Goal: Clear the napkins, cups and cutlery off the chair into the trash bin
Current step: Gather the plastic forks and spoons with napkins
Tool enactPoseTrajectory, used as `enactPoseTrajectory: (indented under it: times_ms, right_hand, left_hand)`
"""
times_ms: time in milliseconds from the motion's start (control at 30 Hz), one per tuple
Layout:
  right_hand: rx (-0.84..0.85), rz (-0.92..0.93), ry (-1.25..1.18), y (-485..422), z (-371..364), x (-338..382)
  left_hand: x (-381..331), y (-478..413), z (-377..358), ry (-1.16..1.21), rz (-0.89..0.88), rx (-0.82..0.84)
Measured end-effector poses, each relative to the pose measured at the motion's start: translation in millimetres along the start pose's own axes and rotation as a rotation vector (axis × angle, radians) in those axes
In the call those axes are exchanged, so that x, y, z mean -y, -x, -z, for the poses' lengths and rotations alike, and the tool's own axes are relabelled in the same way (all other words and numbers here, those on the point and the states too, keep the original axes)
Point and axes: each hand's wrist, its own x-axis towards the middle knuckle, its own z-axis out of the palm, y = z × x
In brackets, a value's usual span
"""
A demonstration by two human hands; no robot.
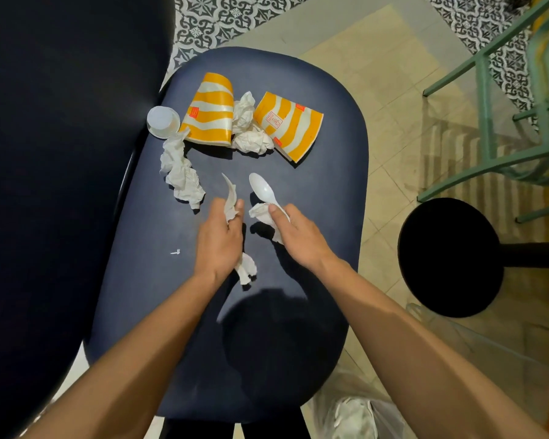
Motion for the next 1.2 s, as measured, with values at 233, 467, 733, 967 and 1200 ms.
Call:
enactPoseTrajectory:
  times_ms: [233,467,733,967,1200]
  right_hand:
    - [0.017,-0.001,0.006,19,-4,-24]
    - [-0.060,-0.047,-0.017,51,-16,-37]
    - [-0.167,-0.134,-0.067,108,-20,-58]
    - [-0.245,-0.201,-0.163,170,-15,-100]
    - [-0.233,-0.282,-0.158,241,-19,-178]
  left_hand:
    - [4,17,-13,0.001,0.013,0.068]
    - [7,45,-15,-0.033,-0.008,0.205]
    - [5,85,-22,-0.062,-0.081,0.353]
    - [2,138,-49,-0.086,-0.128,0.459]
    - [11,213,-95,-0.075,-0.184,0.489]
